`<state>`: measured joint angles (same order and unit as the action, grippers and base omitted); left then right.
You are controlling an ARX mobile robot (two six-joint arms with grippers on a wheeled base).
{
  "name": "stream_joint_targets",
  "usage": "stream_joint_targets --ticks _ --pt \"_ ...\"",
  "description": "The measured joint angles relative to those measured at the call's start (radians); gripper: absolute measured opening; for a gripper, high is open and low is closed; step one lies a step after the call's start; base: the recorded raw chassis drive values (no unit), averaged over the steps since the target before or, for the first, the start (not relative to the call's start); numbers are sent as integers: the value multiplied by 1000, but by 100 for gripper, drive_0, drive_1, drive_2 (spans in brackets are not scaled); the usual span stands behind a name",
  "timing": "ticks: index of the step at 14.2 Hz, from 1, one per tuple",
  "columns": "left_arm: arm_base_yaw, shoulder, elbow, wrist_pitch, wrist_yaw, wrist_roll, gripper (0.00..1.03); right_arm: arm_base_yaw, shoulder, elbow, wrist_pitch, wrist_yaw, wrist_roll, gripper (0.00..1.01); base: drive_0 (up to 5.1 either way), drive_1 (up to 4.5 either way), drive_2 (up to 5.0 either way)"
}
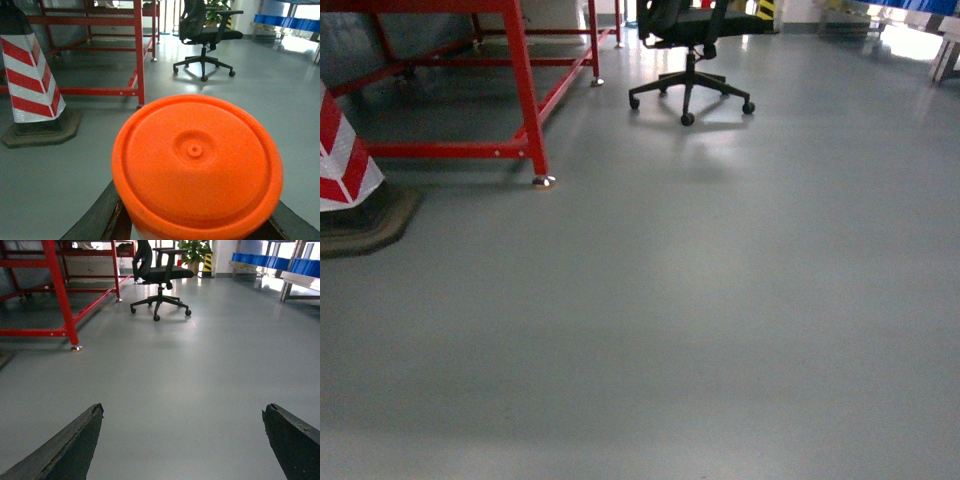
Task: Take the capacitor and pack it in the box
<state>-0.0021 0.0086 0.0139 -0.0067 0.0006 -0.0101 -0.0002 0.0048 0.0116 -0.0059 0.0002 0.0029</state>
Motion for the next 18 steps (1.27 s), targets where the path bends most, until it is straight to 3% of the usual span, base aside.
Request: stream_joint_targets --ticks 18 --pt "0 0 0 -1 -1 0 44 0 0 0 0 0 0 98 -505 236 236"
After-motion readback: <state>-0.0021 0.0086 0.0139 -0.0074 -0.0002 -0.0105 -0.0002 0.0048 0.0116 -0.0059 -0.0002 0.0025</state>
